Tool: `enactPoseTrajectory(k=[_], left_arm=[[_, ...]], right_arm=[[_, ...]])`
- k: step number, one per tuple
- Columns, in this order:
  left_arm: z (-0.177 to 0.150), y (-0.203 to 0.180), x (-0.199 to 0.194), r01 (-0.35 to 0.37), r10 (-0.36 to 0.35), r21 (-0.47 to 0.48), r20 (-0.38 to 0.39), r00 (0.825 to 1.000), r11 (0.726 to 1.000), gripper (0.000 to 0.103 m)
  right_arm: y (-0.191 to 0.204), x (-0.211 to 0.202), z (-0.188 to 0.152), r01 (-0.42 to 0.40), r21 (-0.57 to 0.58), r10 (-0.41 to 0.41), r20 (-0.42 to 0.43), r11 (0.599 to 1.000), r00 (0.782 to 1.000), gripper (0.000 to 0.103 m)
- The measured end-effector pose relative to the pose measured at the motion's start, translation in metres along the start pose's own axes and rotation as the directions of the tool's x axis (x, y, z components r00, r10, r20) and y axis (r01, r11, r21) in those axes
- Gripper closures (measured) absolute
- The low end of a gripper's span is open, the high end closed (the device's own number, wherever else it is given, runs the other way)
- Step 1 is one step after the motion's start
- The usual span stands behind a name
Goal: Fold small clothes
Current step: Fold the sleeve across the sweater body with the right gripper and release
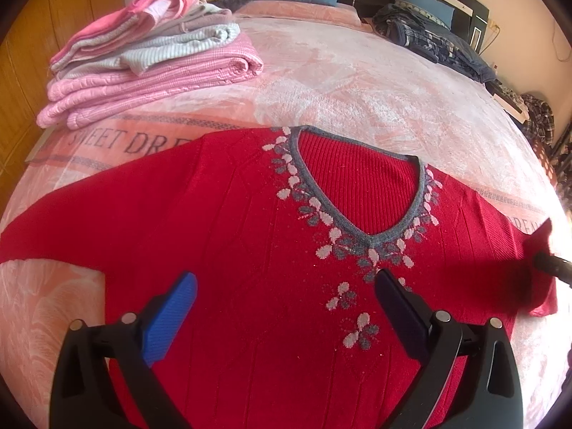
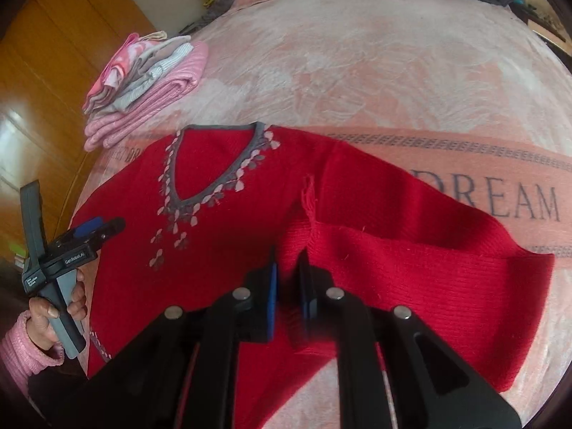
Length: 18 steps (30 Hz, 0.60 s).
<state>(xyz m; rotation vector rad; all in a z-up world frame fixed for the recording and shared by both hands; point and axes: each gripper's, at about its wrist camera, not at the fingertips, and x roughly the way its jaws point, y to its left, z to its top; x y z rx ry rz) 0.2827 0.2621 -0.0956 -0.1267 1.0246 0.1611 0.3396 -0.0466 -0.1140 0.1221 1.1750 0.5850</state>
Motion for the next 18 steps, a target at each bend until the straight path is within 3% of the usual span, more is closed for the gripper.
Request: enactPoseTrajectory(k=[2,3,7,9,11,13,15,17,18], left_arm=[[-0.002,-0.008,-0.001,0.017,-0.017,0.023,-0.003,1.0,1.0,0.004],[-0.003,-0.013,-0.001,0.031,-0.031,0.032,-0.003,1.0,0.999,0.004],[-0.01,-0.037,0.001,0.113,-0.111,0.06,-0.034,0.993,0.992,0.004],[-0.014,-0.057,0.005,0.181,-0.176,0.058,-0.076,0.981,0.982,0.004],[-0.018,-0.079,0.012,0.274,-0.266,0.043,-0.14,0.954,0.961,0.004],[-0.024,-0.105,0.023,0.37,-0.358,0.018,-0.218,0.908,0.929,0.004],[-0.028,-0.129,0.037,0.42,-0.404,-0.006,-0.29,0.868,0.907,0.004],[-0.033,-0.144,0.052,0.426,-0.41,-0.026,-0.33,0.85,0.904,0.004],[-0.035,-0.148,0.055,0.414,-0.399,-0.023,-0.319,0.86,0.91,0.004]], right_arm=[[0.007,0.016,-0.004,-0.05,0.001,0.05,-0.037,0.999,0.998,0.061],[0.007,0.016,-0.006,-0.067,0.002,0.067,-0.04,0.998,0.997,0.055],[-0.013,-0.014,-0.011,-0.068,0.024,0.068,0.021,0.997,0.997,0.052],[-0.037,-0.03,-0.014,-0.021,0.071,0.017,0.051,0.997,0.999,0.052],[-0.065,-0.041,-0.022,0.034,0.135,-0.043,0.06,0.99,0.997,0.051],[-0.092,-0.048,-0.032,0.061,0.192,-0.073,0.06,0.98,0.995,0.051],[-0.114,-0.054,-0.043,0.077,0.232,-0.094,0.061,0.97,0.994,0.052],[-0.129,-0.059,-0.053,0.082,0.261,-0.102,0.063,0.962,0.993,0.052],[-0.135,-0.061,-0.057,0.081,0.267,-0.102,0.065,0.96,0.993,0.052]])
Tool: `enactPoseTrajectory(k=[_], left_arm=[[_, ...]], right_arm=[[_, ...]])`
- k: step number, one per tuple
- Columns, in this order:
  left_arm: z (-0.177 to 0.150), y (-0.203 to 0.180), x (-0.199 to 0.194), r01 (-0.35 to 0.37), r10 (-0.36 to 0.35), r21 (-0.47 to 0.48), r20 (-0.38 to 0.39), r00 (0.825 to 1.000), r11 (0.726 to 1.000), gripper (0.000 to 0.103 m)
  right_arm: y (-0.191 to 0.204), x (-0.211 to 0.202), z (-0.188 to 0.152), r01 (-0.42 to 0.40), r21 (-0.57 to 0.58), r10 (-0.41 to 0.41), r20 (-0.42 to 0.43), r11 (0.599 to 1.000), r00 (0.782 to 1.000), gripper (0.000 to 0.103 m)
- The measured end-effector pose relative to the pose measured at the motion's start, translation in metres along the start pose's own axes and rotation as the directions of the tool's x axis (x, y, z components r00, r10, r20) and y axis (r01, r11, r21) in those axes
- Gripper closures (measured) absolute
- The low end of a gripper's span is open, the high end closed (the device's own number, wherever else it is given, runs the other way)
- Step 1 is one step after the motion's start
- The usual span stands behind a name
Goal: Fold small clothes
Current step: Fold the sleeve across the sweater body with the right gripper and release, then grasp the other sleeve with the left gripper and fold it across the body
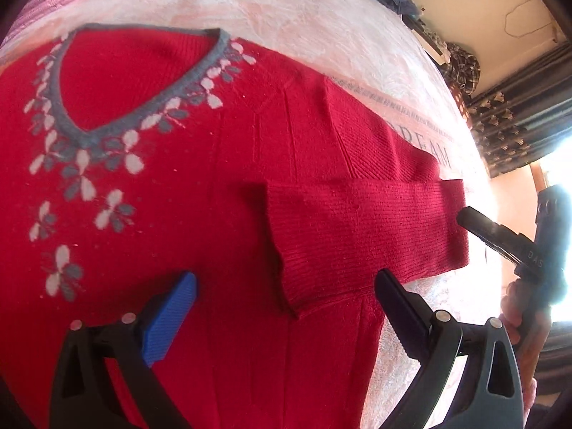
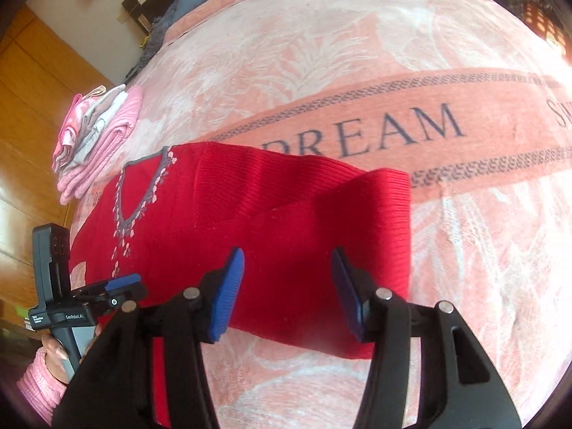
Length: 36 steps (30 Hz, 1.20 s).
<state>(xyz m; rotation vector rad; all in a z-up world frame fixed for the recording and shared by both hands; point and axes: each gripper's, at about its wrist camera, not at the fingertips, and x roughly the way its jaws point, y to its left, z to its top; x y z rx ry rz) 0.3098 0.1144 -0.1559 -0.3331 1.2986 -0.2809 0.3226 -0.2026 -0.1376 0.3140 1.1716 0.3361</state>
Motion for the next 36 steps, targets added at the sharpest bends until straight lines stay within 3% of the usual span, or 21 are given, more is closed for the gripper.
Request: enactPoseTrajectory(k=[2,4,7,10,12,14,15,16,17,23,27,31,36], left_arm=[[-0.001,-0.006,0.003,-0.019,0.018,0.021,0.046,0.999,1.0,0.004],[0.001,-0.012,0.004,-0.028,0.026,0.03,0.045,0.999,0.999,0.004],[0.002,-0.02,0.004,0.045,-0.046,0.024,0.047,0.998,0.999,0.004],[0.001,-0.033,0.014,0.077,-0.077,0.046,0.001,0.997,0.996,0.011],[0.0,-0.036,0.016,0.049,-0.051,0.06,0.019,0.999,0.997,0.019],[0.001,-0.034,0.015,0.026,-0.029,0.063,0.043,0.999,0.998,0.051],[0.001,-0.03,0.012,0.024,-0.027,0.055,0.049,0.998,0.998,0.062],[0.003,-0.026,0.01,0.045,-0.047,0.044,0.056,0.997,0.998,0.087],[0.005,-0.023,0.007,0.084,-0.086,0.03,0.062,0.994,0.996,0.096],[0.01,-0.014,-0.021,0.139,-0.138,0.005,0.162,0.977,0.99,0.097],[0.015,0.006,-0.056,0.13,-0.126,0.0,0.234,0.964,0.992,0.097],[0.026,0.052,-0.098,0.084,-0.068,-0.037,0.314,0.947,0.996,0.097],[0.037,0.128,-0.139,0.01,0.062,-0.181,0.387,0.92,0.983,0.097]], right_arm=[[-0.009,-0.005,-0.004,0.008,-0.001,-0.008,0.007,1.0,1.0,0.052],[-0.014,-0.009,-0.007,0.014,-0.007,-0.014,0.014,1.0,1.0,0.052],[-0.017,-0.011,-0.009,0.019,-0.003,-0.019,0.019,1.0,1.0,0.052],[-0.016,-0.012,-0.01,0.021,-0.001,-0.021,0.023,1.0,1.0,0.052],[-0.013,-0.013,-0.01,0.027,-0.011,-0.027,0.025,1.0,0.999,0.052],[-0.011,-0.013,-0.011,0.034,-0.021,-0.034,0.028,0.999,0.999,0.052],[-0.011,-0.013,-0.01,0.037,-0.023,-0.036,0.028,0.999,0.999,0.052],[-0.011,-0.013,-0.01,0.041,-0.022,-0.04,0.029,0.999,0.999,0.052],[-0.011,-0.013,-0.009,0.046,-0.018,-0.046,0.031,0.999,0.998,0.052],[-0.013,-0.008,-0.006,0.049,0.001,-0.049,0.028,0.999,0.998,0.052],[-0.007,-0.004,-0.003,0.011,0.007,-0.012,0.024,1.0,1.0,0.052],[0.008,0.001,-0.001,-0.017,-0.016,0.017,0.01,1.0,1.0,0.051],[0.034,0.018,0.001,-0.045,-0.039,0.044,-0.021,0.998,0.999,0.051]])
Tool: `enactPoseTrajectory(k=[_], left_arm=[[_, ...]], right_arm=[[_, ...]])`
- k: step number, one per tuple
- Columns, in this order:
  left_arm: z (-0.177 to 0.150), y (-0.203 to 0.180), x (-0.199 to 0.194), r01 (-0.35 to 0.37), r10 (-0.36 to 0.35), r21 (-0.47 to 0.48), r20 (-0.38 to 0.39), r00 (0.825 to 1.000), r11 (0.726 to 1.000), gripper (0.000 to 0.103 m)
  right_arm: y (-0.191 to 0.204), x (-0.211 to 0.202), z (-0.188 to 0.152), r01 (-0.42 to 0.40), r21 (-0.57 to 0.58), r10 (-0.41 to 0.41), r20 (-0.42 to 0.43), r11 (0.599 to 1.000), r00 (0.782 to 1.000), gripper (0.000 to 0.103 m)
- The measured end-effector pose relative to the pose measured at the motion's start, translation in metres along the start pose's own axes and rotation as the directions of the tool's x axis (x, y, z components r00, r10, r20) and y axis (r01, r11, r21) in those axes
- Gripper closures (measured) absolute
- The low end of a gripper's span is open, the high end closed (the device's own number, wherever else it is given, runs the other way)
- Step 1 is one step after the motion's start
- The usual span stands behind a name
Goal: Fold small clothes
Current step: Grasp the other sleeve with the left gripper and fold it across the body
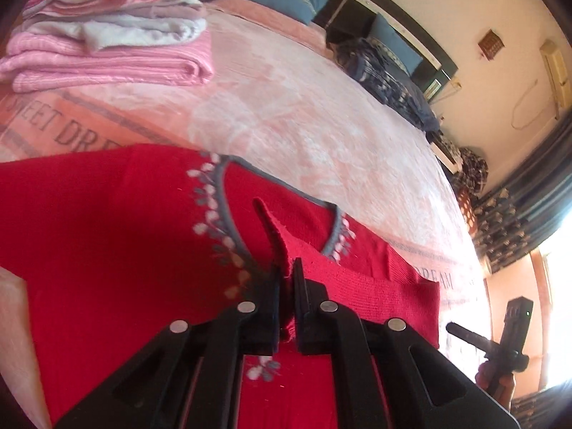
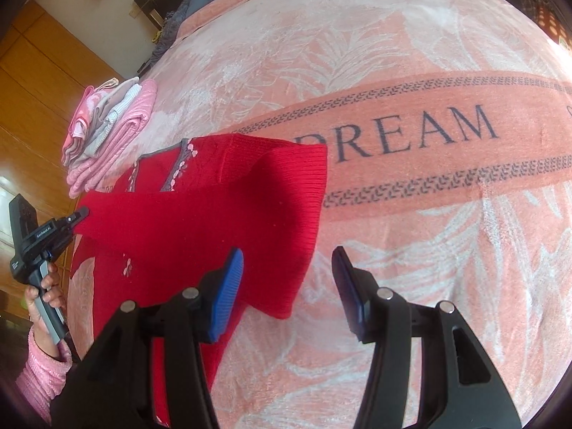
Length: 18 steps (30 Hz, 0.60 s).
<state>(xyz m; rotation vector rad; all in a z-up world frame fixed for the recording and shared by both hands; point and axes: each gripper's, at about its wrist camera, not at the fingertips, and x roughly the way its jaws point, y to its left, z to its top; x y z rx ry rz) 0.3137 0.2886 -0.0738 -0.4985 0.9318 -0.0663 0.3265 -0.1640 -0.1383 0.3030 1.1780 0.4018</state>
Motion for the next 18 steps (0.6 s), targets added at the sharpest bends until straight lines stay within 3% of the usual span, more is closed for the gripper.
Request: enactPoseTrajectory(k=[5,10,13,16,18], left_arm=[[0.016,0.054,-0.011,-0.097,0.101,-0.059,0.061,0.993,0.994,0.097],[0.006,0.081,0.011,-0.179,0.179,-0.066,-0.003,0.984,0.982,0.096],[-0.006,0.094,0.041,-0.283,0.279,-0.019,-0.114,0.953,0.959,0.09],[-0.011,0.101,0.04,-0.283,0.281,-0.017,-0.08,0.956,0.959,0.086],[-0.006,0.1,0.033,-0.319,0.316,-0.02,-0.081,0.945,0.948,0.078]], right_arm=[[0.032,0.017,0.002,-0.057,-0.045,0.056,-0.024,0.997,0.998,0.051],[0.053,0.043,0.002,-0.099,-0.067,0.094,-0.077,0.993,0.993,0.051],[0.049,0.065,-0.003,-0.019,-0.043,0.013,-0.134,0.999,0.991,0.057],[0.046,0.062,-0.004,-0.038,-0.036,0.033,-0.137,0.999,0.99,0.056],[0.045,0.057,-0.003,-0.048,-0.014,0.046,-0.138,0.999,0.989,0.048]])
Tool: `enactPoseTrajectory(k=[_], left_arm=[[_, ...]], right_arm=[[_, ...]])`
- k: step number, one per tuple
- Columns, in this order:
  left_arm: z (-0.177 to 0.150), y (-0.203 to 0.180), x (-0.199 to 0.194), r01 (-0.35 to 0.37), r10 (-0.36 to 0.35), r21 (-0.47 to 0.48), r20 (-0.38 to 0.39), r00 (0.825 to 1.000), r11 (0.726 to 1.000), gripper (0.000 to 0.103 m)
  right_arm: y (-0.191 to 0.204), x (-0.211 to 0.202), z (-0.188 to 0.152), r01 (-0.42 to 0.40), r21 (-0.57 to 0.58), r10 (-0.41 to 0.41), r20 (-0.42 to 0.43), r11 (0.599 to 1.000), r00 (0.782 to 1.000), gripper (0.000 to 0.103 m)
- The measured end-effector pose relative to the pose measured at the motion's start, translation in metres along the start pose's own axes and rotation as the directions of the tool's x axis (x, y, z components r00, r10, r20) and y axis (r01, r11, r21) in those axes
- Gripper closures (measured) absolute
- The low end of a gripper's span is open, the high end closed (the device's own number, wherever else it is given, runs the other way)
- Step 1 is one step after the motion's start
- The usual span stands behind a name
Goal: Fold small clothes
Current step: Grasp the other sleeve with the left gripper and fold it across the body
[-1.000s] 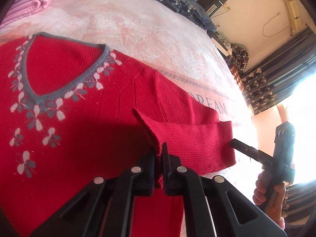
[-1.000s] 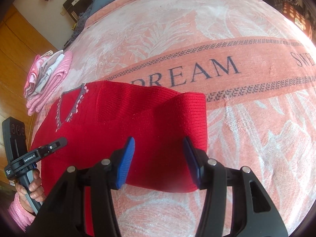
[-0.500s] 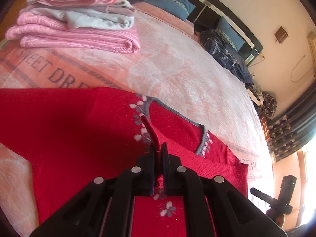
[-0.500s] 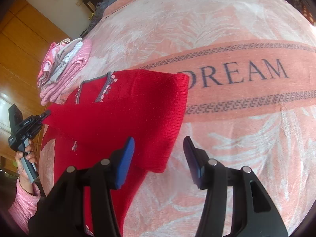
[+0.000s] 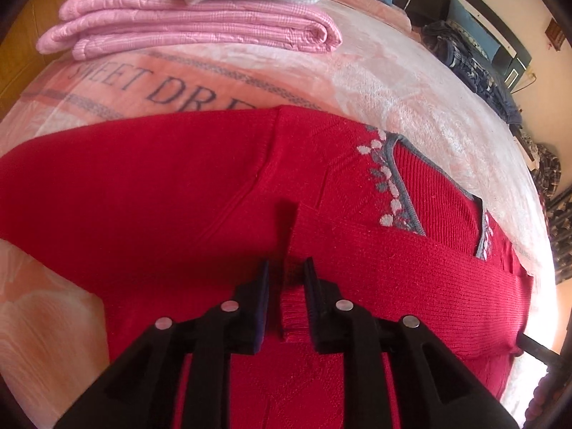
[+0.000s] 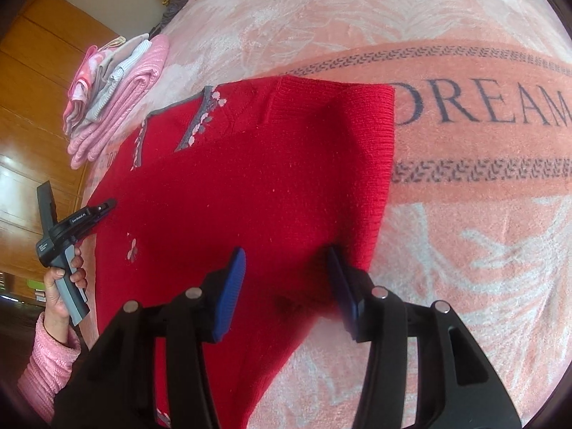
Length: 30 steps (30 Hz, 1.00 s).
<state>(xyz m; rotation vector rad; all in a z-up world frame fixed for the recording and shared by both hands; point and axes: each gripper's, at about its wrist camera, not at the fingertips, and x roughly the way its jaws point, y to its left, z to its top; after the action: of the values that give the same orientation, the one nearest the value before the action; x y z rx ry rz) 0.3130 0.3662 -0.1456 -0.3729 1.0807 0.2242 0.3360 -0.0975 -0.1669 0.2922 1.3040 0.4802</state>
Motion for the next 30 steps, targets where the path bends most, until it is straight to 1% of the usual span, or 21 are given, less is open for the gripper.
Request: enactPoseTrajectory(k=[1,2,4,5,6,8,10,11,13,14,15,17,19,20,21,22,24,25,28,30], left_arm=[[0.002,0.001,-0.007,0.009,-0.008,-0.021,0.009,1.0,1.0,0.073],[0.005,0.003,-0.015,0.042,-0.041,-0.046,0.03,0.999,0.998,0.068],[0.008,0.0,-0.031,0.116,-0.111,-0.07,0.071,0.991,0.991,0.063],[0.008,-0.006,-0.036,0.142,-0.137,-0.059,0.079,0.987,0.988,0.063],[0.009,-0.013,-0.037,0.167,-0.164,-0.041,0.072,0.984,0.985,0.063],[0.007,-0.026,-0.032,0.212,-0.211,0.001,0.029,0.977,0.977,0.063],[0.005,-0.033,-0.019,0.227,-0.227,0.013,-0.017,0.974,0.974,0.063],[0.004,-0.032,-0.011,0.235,-0.234,0.006,-0.041,0.971,0.972,0.063],[0.0,-0.026,0.01,0.226,-0.226,-0.013,-0.107,0.968,0.974,0.064],[-0.002,-0.023,0.017,0.242,-0.243,-0.021,-0.113,0.963,0.97,0.065],[-0.003,-0.02,0.019,0.257,-0.258,-0.023,-0.099,0.961,0.966,0.066],[0.0,-0.018,0.02,0.275,-0.275,-0.018,-0.11,0.955,0.961,0.067],[0.002,-0.012,0.016,0.296,-0.299,-0.046,-0.117,0.947,0.954,0.068],[0.002,-0.007,0.011,0.295,-0.301,-0.065,-0.114,0.947,0.953,0.068],[0.002,-0.001,0.005,0.281,-0.288,-0.075,-0.107,0.952,0.957,0.067],[0.003,0.007,-0.002,0.26,-0.266,-0.069,-0.1,0.959,0.963,0.065],[0.005,0.03,-0.019,0.219,-0.224,-0.062,-0.08,0.971,0.974,0.057],[0.006,0.046,-0.026,0.201,-0.206,-0.075,-0.068,0.976,0.977,0.053],[0.005,0.112,-0.048,0.128,-0.137,-0.17,-0.041,0.99,0.977,0.052],[-0.001,0.164,-0.061,0.045,-0.062,-0.254,-0.06,0.996,0.966,0.052]], right_arm=[[0.001,-0.005,0.001,-0.02,0.02,0.02,0.01,1.0,1.0,0.043],[0.003,-0.01,0.002,-0.036,0.028,0.036,0.025,0.999,0.999,0.037],[0.012,-0.016,0.007,-0.041,0.008,0.041,0.048,0.999,0.998,0.036],[0.017,-0.016,0.008,-0.041,-0.003,0.041,0.055,0.999,0.998,0.036],[0.021,-0.014,0.009,-0.035,-0.01,0.035,0.054,0.999,0.998,0.036],[0.025,-0.003,0.009,0.001,-0.016,0.0,0.029,1.0,1.0,0.036],[0.024,0.01,0.008,0.036,-0.022,-0.035,0.002,0.999,0.999,0.036],[0.024,0.015,0.007,0.049,-0.026,-0.049,0.003,0.998,0.999,0.037],[0.025,0.018,0.007,0.068,-0.029,-0.068,0.005,0.997,0.998,0.036],[0.026,0.019,0.008,0.077,-0.023,-0.077,0.0,0.997,0.997,0.036],[0.026,0.02,0.009,0.082,-0.01,-0.082,-0.004,0.997,0.997,0.034],[0.027,0.021,0.011,0.083,0.02,-0.083,-0.009,0.996,0.997,0.031],[0.031,0.021,0.013,0.102,0.033,-0.102,-0.007,0.994,0.995,0.031],[0.035,0.018,0.014,0.099,0.039,-0.099,0.0,0.994,0.995,0.031],[0.039,0.014,0.016,0.068,0.051,-0.069,0.012,0.996,0.998,0.031],[0.044,0.01,0.018,0.028,0.066,-0.03,0.024,0.997,0.999,0.031],[0.058,0.007,0.023,0.002,0.07,-0.005,0.04,0.998,0.999,0.031],[0.069,0.008,0.025,0.003,0.049,-0.005,0.041,0.999,0.999,0.031],[0.099,0.02,0.027,0.02,-0.019,-0.02,0.028,1.0,0.999,0.031],[0.115,0.031,0.025,0.03,-0.063,-0.03,0.007,0.998,1.0,0.031]])
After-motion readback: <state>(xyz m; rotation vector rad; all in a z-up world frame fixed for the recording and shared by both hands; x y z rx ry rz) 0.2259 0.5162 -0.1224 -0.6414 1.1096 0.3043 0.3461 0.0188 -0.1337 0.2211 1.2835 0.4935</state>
